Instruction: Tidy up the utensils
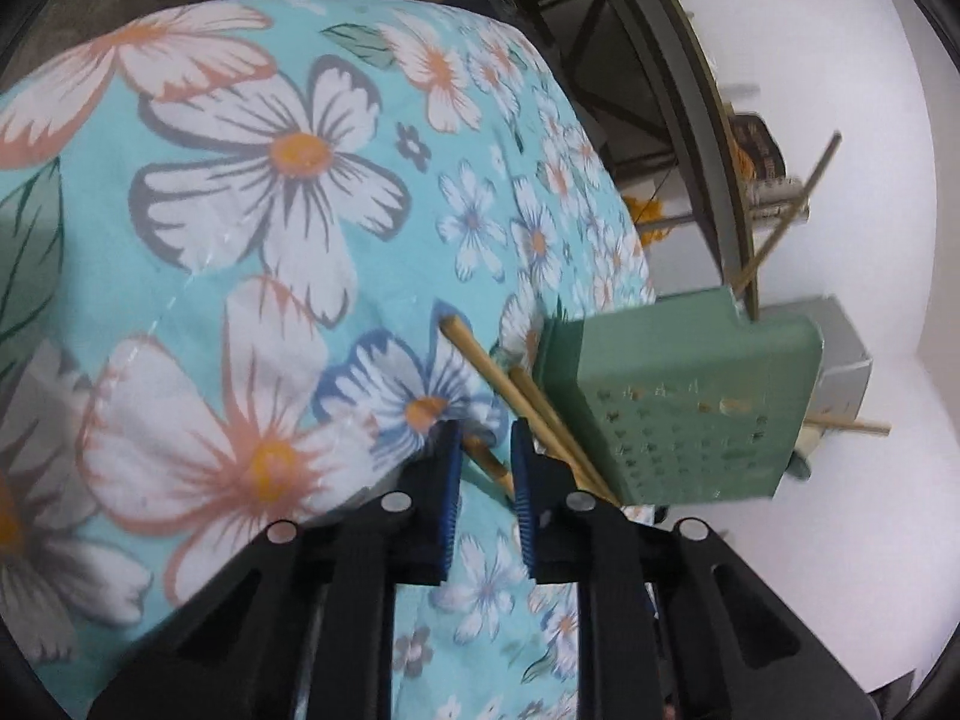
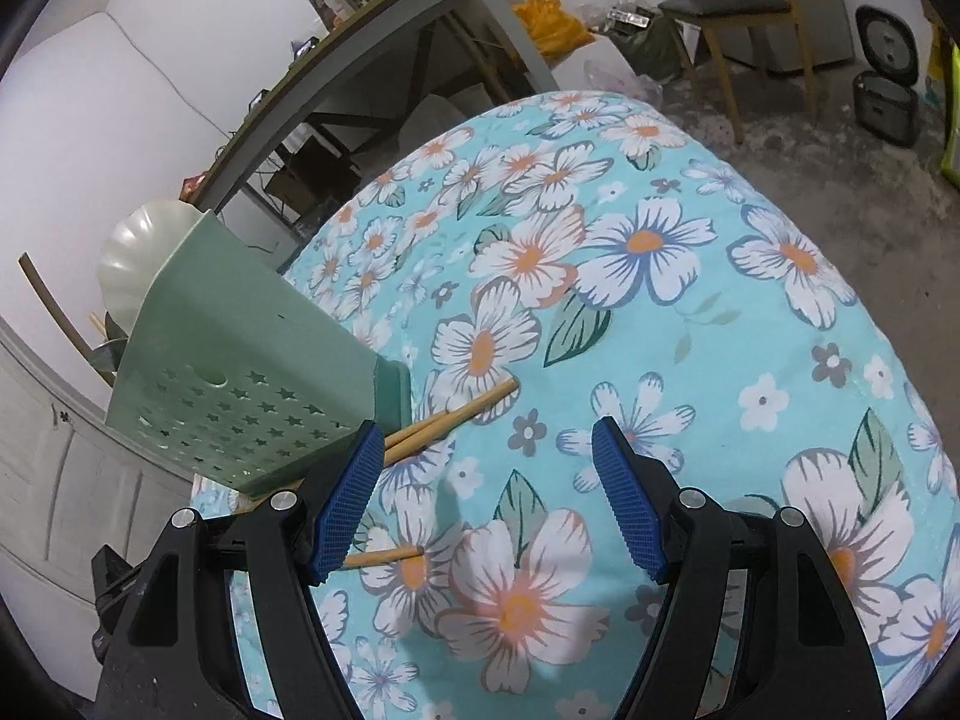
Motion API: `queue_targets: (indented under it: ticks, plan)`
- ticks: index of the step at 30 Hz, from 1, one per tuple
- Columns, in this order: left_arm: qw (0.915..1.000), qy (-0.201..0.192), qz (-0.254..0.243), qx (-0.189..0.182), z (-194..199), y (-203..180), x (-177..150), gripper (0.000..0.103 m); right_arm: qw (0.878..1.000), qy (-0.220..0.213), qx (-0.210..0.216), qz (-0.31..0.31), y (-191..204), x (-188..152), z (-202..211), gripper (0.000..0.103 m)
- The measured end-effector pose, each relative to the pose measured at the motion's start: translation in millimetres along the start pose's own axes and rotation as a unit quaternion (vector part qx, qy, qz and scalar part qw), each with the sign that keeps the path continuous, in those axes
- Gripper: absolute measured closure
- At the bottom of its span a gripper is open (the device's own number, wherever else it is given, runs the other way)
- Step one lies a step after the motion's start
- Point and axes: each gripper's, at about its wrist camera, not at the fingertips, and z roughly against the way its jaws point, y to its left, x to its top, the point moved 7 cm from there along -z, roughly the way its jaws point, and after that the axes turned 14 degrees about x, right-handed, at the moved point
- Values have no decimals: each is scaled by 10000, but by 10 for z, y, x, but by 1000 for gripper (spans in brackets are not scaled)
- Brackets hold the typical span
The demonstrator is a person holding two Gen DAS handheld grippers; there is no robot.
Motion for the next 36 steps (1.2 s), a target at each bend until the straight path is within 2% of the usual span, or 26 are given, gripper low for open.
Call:
queue_targets:
  ticks: [4, 6, 12, 16, 21, 22, 23, 25, 26, 30, 33, 36]
  plan:
    - [9998, -209, -17, -1, -18, -48, 27, 87, 10000, 31, -40, 34, 11, -18, -20, 34]
    - [9993, -264, -147, 214, -32, -82, 23, 90, 9999, 58, -58, 73, 17, -29, -33, 34]
    - [10000, -4, -51, 3, 16, 20, 65, 92, 9995, 166, -79, 242, 69, -74, -37, 34]
    - [9995, 11, -250, 212, 141, 144, 117, 92, 9993, 201, -120, 291, 70, -86, -48, 34]
    - [9955, 632, -696, 132, 317, 334, 217, 92, 9988, 260, -82, 399, 105, -99, -61, 34]
    - [9944, 785, -709, -29, 334, 357, 237, 92, 9983, 305, -55, 486, 143, -112, -77, 34]
    - [9895, 1165, -771, -364, 318, 371, 250, 92, 9968, 383, -66, 705, 219, -139, -101, 34]
    - [9817, 1588, -694, -786, 320, 450, 281, 93, 9925, 509, 17, 1114, 386, -199, -145, 34]
    - [9798, 1665, -764, -806, 338, 482, 302, 94, 9897, 572, 66, 1312, 475, -233, -169, 34]
    - [9868, 985, -1283, 45, 509, 548, 437, 92, 9796, 846, 498, 1756, 798, -396, -274, 34]
    - [9874, 475, -1422, 513, 650, 602, 536, 92, 9758, 1000, 458, 1891, 848, -467, -348, 34]
    - [9873, 90, -1418, 716, 687, 598, 650, 92, 9767, 1043, 407, 1831, 817, -488, -379, 34]
